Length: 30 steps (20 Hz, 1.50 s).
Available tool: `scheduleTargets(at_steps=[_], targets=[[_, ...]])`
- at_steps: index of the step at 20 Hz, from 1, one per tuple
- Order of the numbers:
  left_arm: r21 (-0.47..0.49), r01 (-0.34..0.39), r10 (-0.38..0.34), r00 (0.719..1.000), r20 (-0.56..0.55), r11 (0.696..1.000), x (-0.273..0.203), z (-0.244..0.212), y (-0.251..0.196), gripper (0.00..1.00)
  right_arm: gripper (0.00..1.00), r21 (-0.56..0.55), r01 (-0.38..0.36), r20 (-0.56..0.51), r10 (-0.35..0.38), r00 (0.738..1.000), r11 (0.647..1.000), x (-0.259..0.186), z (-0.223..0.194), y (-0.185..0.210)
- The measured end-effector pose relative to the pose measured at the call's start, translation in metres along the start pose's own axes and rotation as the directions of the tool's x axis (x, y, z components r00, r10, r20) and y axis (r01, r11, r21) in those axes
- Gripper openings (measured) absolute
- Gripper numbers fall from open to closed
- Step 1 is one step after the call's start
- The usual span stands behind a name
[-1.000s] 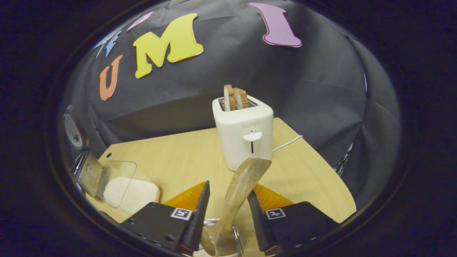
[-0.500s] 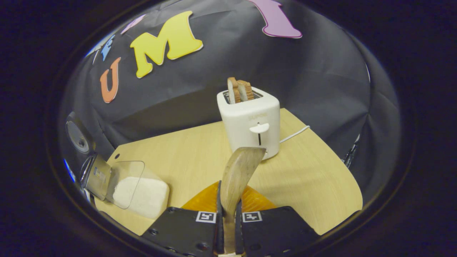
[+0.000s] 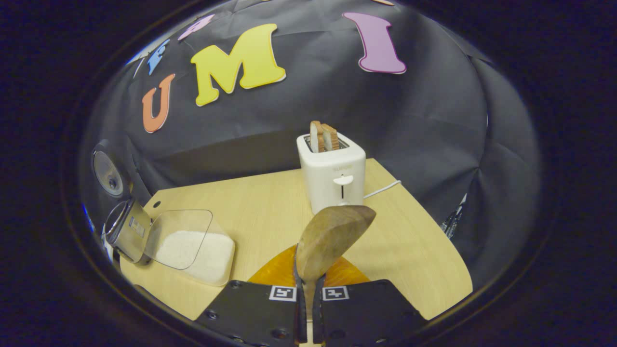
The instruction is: Close the left gripper, press the button to open the rice cooker; take a wooden spoon from the chopstick holder with the right hand, scoop a spoonful of rice and pour it into the rice cooker, then put the wooden spoon back into the chopstick holder.
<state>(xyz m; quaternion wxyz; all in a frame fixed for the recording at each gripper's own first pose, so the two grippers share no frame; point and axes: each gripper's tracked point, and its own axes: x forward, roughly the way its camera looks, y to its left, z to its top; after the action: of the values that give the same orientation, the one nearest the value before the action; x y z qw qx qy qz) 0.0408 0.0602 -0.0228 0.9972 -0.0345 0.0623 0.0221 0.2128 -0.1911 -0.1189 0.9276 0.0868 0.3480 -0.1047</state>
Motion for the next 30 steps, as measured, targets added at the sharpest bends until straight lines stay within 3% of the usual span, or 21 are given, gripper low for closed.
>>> scheduleTargets(at_steps=[5,10,16,20,26,28,30], targets=[[-0.009,0.027,-0.027,1.0,0.003,1.0,-0.007,0.006,0.001,0.98,0.05,-0.064,0.041,0.105,-0.034,0.994,0.997,-0.037,0.041,0.021],[-0.017,0.016,-0.016,1.0,-0.014,1.0,-0.005,0.003,0.016,0.98,0.05,-0.118,0.006,0.162,0.013,0.987,0.993,-0.056,0.071,0.081],[0.002,-0.017,0.017,0.999,-0.029,1.0,0.0,-0.004,0.029,0.98,0.04,-0.166,-0.056,0.183,0.086,0.979,0.985,-0.04,0.085,0.172],[0.008,-0.055,0.055,0.998,-0.034,0.998,0.004,-0.006,0.045,0.98,0.05,-0.18,-0.063,0.165,0.094,0.982,0.982,-0.006,0.075,0.219],[-0.002,-0.056,0.056,0.998,-0.035,0.998,0.004,-0.005,0.047,0.98,0.05,-0.168,0.032,0.149,-0.007,0.989,0.985,0.057,0.028,0.234],[-0.013,-0.05,0.05,0.998,-0.039,0.999,0.004,-0.007,0.048,0.98,0.05,-0.228,0.076,0.152,-0.041,0.988,0.971,0.068,0.014,0.236],[-0.024,-0.045,0.044,0.998,-0.045,0.999,0.005,-0.008,0.047,0.98,0.07,-0.3,0.157,0.228,-0.089,0.97,0.941,0.07,0.018,0.234]])
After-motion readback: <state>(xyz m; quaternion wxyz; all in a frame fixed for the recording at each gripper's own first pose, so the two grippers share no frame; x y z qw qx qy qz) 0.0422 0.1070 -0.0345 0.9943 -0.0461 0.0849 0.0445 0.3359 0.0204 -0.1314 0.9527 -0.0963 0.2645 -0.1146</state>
